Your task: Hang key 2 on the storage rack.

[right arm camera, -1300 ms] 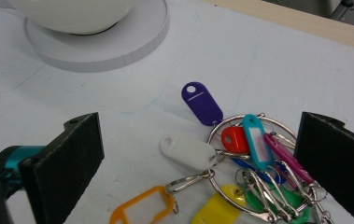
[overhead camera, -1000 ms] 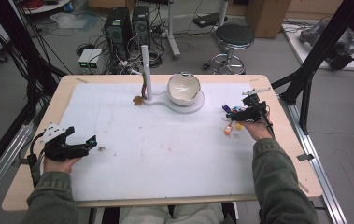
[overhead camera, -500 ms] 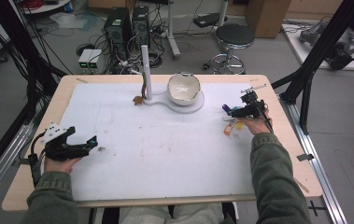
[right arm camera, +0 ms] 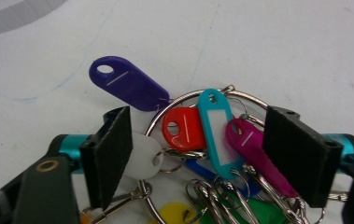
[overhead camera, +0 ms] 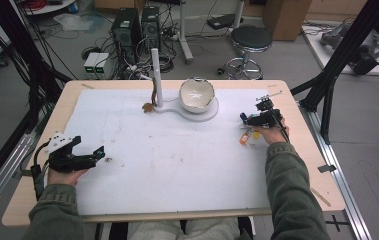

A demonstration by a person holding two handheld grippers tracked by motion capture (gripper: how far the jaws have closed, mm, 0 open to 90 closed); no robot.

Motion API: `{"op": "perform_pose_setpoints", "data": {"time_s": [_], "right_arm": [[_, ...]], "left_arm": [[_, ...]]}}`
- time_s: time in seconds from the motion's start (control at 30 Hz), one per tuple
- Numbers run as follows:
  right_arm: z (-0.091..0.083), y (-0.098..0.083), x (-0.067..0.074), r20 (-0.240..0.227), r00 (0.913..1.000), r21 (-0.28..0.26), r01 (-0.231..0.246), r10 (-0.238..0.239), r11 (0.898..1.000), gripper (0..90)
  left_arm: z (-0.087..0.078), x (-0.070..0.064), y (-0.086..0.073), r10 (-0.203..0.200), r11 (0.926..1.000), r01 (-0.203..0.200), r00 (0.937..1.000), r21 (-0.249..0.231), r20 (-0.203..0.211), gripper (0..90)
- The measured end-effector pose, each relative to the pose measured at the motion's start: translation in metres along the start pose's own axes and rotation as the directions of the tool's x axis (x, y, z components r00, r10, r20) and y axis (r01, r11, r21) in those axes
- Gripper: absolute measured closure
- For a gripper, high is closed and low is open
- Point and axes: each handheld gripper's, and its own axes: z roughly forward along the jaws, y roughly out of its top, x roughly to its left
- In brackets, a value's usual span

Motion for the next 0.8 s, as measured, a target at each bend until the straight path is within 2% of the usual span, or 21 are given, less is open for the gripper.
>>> {"op": "perform_pose_setpoints", "data": {"time_s": [0.23,0.33,0.43,0.5,0.57,0.63,0.67,0.8], "right_arm": [[-0.004,0.001,-0.006,-0.023,0.9990,-0.009,-0.039,0.039,0.999,49.2],[-0.006,0.004,-0.004,0.013,0.9993,-0.015,-0.034,0.034,0.999,58.7],[-0.005,0.006,-0.004,0.055,0.9984,0.015,-0.012,0.011,1.000,59.0],[-0.002,0.008,-0.003,0.066,0.9978,0.049,-0.006,0.003,0.999,52.3],[0.002,0.011,-0.002,0.085,0.9963,0.079,0.003,-0.009,0.997,50.3],[0.003,0.015,0.001,0.103,0.9940,0.100,0.027,-0.037,0.995,54.6],[0.003,0.016,0.002,0.104,0.9939,0.103,0.026,-0.036,0.994,58.5],[-0.001,0.022,0.010,0.148,0.9867,0.075,0.056,-0.066,0.996,72.7]], "left_arm": [[0.000,0.000,0.000,0.001,1.0000,-0.001,1.0000,0.000,0.000,2.1],[0.000,0.001,0.000,-0.002,1.0000,0.002,1.0000,-0.004,0.002,2.1],[-0.001,0.001,0.000,0.000,1.0000,0.000,1.0000,-0.005,0.001,2.1],[0.000,0.001,0.000,-0.001,1.0000,0.001,1.0000,-0.005,0.001,2.1],[0.000,0.001,0.000,-0.002,1.0000,0.002,1.0000,-0.007,0.003,2.1],[0.000,0.001,0.000,0.001,1.0000,-0.001,1.0000,-0.007,0.003,2.1],[-0.001,0.001,0.000,0.001,1.0000,-0.001,1.0000,-0.008,0.003,2.1],[-0.001,0.001,0.000,-0.002,1.0000,0.002,1.0000,-0.009,0.002,2.1]]}}
